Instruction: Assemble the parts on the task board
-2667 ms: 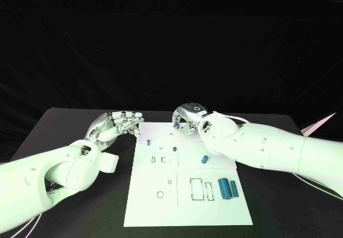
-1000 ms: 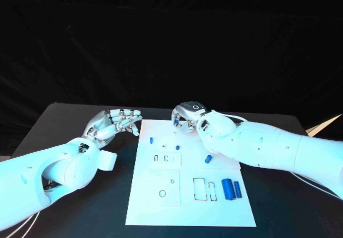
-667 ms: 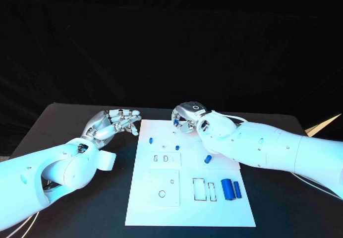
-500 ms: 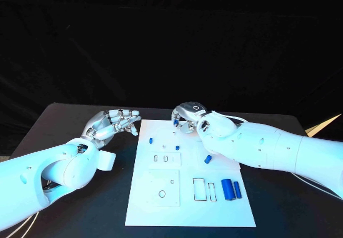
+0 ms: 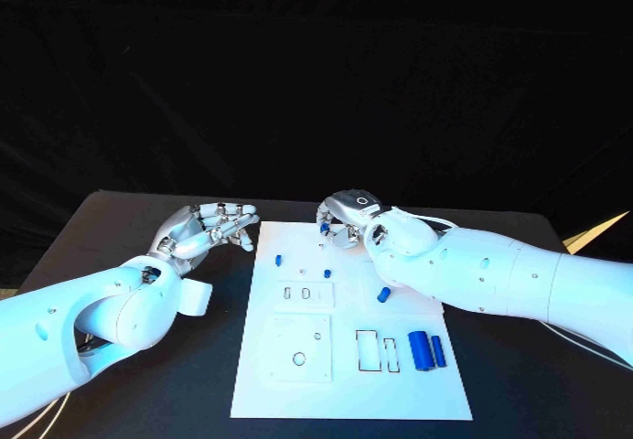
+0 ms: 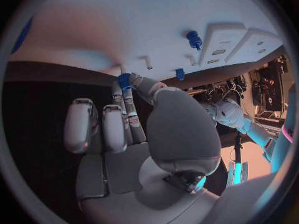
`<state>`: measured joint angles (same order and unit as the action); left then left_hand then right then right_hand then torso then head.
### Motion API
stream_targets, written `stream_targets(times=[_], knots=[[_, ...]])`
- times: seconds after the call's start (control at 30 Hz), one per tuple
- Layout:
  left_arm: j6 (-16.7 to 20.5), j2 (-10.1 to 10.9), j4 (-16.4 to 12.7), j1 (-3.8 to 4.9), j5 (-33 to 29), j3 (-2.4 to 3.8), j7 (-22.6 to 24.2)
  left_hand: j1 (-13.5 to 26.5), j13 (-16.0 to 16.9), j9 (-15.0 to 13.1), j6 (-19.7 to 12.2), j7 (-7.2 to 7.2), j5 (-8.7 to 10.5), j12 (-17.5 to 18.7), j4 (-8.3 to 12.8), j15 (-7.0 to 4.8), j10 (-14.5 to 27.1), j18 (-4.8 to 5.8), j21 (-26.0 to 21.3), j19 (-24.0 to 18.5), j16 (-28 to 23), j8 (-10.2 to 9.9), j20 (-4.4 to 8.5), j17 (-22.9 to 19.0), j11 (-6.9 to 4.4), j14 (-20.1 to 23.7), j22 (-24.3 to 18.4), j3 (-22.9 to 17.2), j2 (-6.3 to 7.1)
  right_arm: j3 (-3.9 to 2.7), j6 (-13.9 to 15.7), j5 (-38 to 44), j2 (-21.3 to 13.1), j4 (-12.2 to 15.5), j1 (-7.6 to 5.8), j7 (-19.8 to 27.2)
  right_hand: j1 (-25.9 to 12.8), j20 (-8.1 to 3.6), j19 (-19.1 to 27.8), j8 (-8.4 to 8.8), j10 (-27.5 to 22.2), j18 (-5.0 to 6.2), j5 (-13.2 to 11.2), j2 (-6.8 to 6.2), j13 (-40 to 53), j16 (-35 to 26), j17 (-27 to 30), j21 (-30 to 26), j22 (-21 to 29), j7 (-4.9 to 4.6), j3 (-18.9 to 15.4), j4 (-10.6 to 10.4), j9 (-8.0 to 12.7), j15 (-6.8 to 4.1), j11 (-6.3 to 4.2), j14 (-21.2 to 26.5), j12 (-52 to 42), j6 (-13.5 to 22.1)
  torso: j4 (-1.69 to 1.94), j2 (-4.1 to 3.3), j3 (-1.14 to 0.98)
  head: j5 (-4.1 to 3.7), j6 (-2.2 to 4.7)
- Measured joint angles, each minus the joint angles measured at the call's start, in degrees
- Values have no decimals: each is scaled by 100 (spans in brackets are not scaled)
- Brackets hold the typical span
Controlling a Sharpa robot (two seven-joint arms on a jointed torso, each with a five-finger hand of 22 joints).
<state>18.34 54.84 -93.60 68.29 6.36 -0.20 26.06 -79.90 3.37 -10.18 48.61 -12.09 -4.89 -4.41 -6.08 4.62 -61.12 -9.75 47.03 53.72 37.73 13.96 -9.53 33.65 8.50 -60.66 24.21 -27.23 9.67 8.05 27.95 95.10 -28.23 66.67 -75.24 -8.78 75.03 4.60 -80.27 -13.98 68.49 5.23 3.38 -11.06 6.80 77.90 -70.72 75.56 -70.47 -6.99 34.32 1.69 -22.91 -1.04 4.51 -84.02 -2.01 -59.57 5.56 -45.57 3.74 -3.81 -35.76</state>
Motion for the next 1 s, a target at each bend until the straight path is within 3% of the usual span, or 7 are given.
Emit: stream_targets(times=[0.23,0.3,0.7,0.93,0.97,1.0], knots=[[0,8,1,0,-3,0,-1,0,0,0,0,0,0,0,0,0,0,0,0,0,0,0,0,0,0,0,0,0,0,-4,-20,3,-23,19,-4,-11,0,0,0,0,0,0,0,0,1,0,-2,0,-2,0,0,0,0,0,0,0,0,0,7,-4,0,-5,-5],[0,9,6,0,-4,0,-1,0,0,0,0,0,0,0,0,0,0,0,0,0,0,0,0,0,0,0,0,0,0,5,-31,4,-35,21,3,-16,1,0,0,-131,11,0,-21,-1,6,0,-25,0,-3,-20,0,0,-155,0,8,0,-1,-59,7,-7,0,-8,-5],[-1,15,23,0,-8,0,-6,0,0,0,-1,0,0,0,0,0,0,0,1,0,0,0,0,1,0,0,1,0,0,6,-14,4,-54,39,14,-17,0,20,-20,-131,21,0,-21,-1,5,1,-25,0,-30,-22,0,0,-154,0,0,0,-1,-55,8,-13,-2,-4,-2],[-3,20,24,0,-9,0,-10,0,0,0,-30,-28,0,0,0,0,1,0,1,0,0,0,0,2,0,1,2,0,0,11,24,-14,-52,27,18,-12,-1,25,-15,-130,16,0,-21,-2,4,1,-21,-2,-15,-93,0,0,-218,6,2,-3,0,78,10,-13,1,-5,-5],[-3,20,24,0,-9,0,-11,0,0,0,-29,-28,0,0,0,0,1,0,1,0,0,0,0,2,0,1,2,0,0,13,35,-21,-51,25,20,-7,-1,73,35,-129,-44,0,-20,-2,6,0,-15,-3,40,-126,0,0,-218,85,61,-83,-1,112,9,-13,1,-6,-2],[-4,21,24,0,-9,0,-12,0,0,0,-29,-29,0,0,0,0,0,0,1,0,0,0,0,2,0,1,2,0,0,13,45,-29,-50,21,21,-1,-1,127,91,-117,-84,2,-20,-2,6,-1,8,-10,129,-156,1,-1,-218,96,44,-89,-2,142,9,-13,1,-7,-1]])
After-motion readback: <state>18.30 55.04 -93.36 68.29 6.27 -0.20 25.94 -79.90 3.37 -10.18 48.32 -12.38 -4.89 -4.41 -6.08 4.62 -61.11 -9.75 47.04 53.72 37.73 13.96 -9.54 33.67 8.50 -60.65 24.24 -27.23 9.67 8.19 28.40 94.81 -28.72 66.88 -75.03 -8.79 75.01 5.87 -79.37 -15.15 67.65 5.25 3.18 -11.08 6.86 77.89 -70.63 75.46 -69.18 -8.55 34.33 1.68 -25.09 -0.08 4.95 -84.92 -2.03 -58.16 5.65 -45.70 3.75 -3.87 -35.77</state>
